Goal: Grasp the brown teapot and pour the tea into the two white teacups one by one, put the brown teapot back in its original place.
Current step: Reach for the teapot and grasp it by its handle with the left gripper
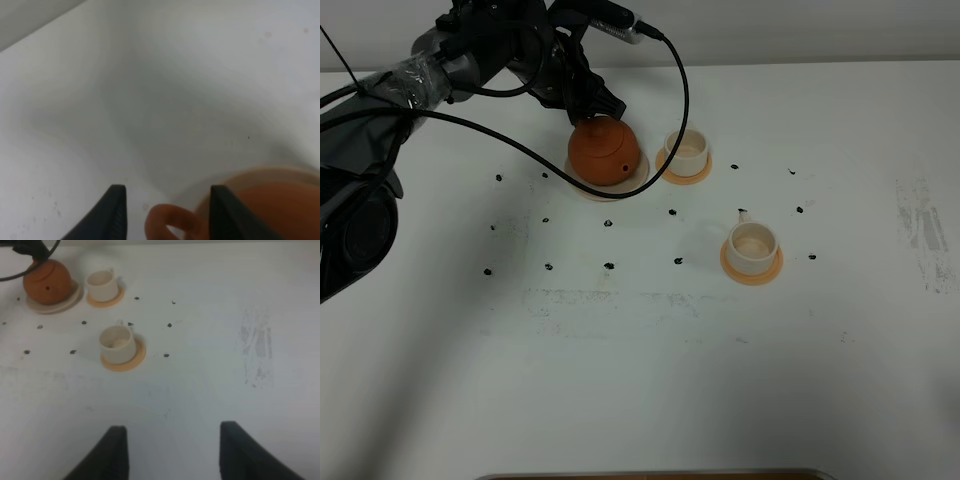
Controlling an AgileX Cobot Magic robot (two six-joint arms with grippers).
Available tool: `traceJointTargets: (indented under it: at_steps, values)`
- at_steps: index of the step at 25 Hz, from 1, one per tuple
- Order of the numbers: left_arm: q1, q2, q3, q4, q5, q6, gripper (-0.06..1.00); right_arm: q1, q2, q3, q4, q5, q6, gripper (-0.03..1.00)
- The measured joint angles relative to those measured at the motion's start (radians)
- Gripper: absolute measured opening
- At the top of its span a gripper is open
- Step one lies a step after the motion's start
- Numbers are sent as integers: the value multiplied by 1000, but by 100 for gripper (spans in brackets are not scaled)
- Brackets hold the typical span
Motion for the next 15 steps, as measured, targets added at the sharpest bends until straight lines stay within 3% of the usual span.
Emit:
traceJointTargets:
  at_steps: [15]
  values:
    - [0,-6,0,70,27,7,41,0,0,0,0,0,0,44]
